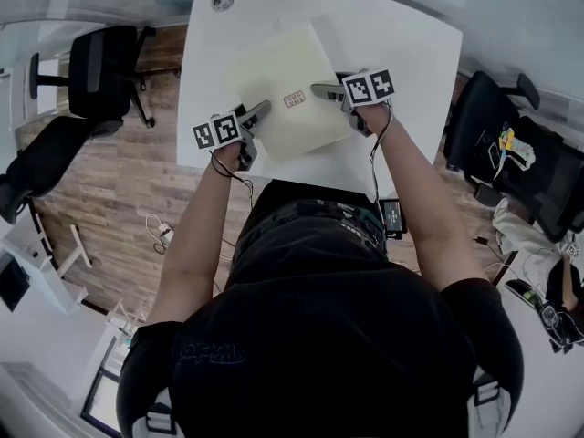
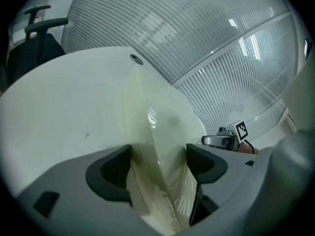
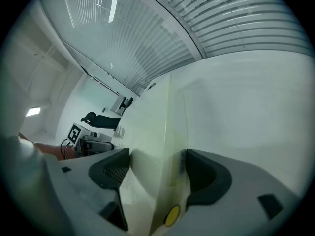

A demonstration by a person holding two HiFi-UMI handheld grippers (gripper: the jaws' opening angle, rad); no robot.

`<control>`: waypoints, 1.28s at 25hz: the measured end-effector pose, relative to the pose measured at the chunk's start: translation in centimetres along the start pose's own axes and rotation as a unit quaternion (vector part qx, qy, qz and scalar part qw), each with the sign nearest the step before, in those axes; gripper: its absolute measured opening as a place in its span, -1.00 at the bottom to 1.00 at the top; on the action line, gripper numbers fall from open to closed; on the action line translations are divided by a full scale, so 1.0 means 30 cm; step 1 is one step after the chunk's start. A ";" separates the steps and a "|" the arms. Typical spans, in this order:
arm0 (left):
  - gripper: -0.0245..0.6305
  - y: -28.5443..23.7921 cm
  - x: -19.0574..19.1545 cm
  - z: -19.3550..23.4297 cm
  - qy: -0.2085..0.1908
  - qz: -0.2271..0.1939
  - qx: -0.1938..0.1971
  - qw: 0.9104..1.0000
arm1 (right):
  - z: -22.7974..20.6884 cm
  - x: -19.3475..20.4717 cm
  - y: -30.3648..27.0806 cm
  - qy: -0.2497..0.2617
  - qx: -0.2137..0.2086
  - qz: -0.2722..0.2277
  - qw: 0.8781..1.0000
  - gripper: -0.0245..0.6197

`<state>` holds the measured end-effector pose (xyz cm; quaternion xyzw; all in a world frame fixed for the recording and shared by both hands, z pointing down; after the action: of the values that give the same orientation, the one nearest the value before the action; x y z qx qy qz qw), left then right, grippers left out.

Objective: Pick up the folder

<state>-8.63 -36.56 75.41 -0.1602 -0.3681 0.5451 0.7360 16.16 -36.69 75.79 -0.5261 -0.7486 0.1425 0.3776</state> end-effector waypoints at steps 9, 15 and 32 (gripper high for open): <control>0.19 0.029 0.005 -0.030 -0.009 0.002 0.000 1.000 | 0.046 0.016 0.040 0.010 0.017 -0.015 1.000 0.17; 0.19 0.094 0.021 -0.071 -0.020 -0.016 0.007 1.000 | 0.106 0.053 0.101 0.011 0.021 -0.045 0.999 0.17; 0.19 0.380 -0.054 -0.184 -0.108 -0.062 0.046 0.991 | 0.416 0.079 0.239 0.024 0.038 -0.150 0.988 0.17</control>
<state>-12.70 -33.11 63.81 -0.0428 -0.4289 0.5287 0.7312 11.74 -29.37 63.98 -0.3963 -0.8036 0.1001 0.4326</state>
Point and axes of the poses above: the fingertips, and each gripper's own axes: y backward along the fingers, z to its left, x out of its underside, the point moved 5 cm from there along y, backward along the fingers, and after that the axes turned 8 degrees about -z, right-handed, at the moved point
